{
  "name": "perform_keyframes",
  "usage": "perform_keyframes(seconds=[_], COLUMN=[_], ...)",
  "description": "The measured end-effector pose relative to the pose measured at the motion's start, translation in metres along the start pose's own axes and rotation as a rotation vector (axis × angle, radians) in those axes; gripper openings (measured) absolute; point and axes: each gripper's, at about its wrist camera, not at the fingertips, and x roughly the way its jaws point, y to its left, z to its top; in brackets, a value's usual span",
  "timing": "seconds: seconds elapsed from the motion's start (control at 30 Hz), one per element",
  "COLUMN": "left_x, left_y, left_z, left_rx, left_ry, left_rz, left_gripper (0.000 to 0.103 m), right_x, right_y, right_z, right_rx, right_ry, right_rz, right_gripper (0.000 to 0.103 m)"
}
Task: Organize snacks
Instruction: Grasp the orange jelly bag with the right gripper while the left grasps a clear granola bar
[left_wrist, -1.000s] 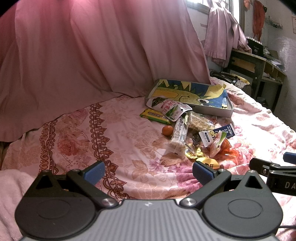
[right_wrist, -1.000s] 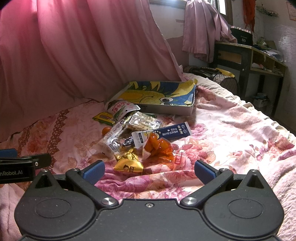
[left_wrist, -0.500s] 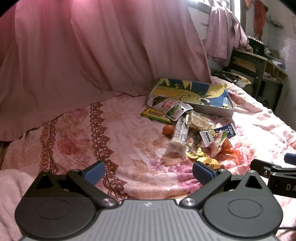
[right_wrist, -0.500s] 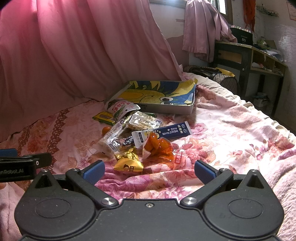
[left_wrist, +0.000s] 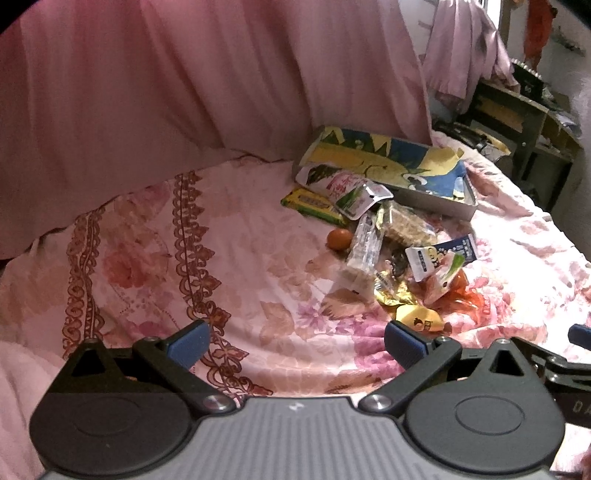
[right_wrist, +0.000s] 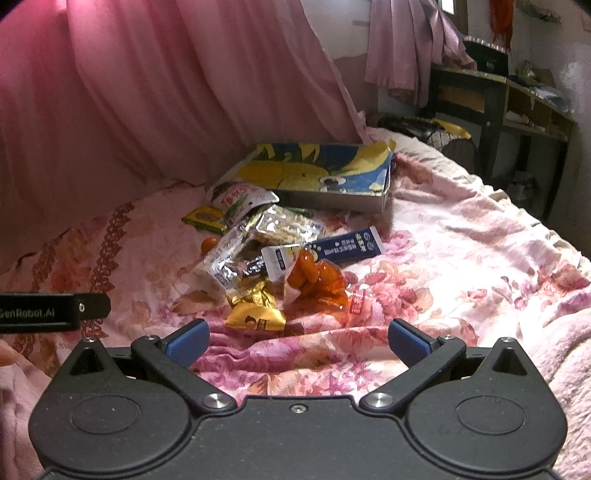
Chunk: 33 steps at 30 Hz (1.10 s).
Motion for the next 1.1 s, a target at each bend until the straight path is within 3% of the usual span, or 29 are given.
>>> perform_keyframes(seconds=[0.37,0.8,0.97,1.1], left_x=[0.031,0.102,0.132,0.154], left_y=[-0.002,-0.014,-0.022,-0.029], left_z=[0.034,0.082,0.093,0.097], left_rx=[0.067,0.134,0.135,0.173], left_ry=[0.061,0.093,0.101,0.122], left_rz=[0.008,-0.155,-0.193,-0.213], left_gripper=[0.103,0.103,0.103,0.103], right_x=[0.029,0.103,0.145,0.166], right_y=[-0.01,-0.048,-0.068,-0.068], right_z=[0.019,0.08,0.083,0.08], right_rx=[0.052,0.119,0.242,0.221], right_ry=[0.153,0.255,0.362,0.362], right_rz=[0.059,0.073,0.078,0.071], right_gripper=[0.103,0.103,0.103,0.103])
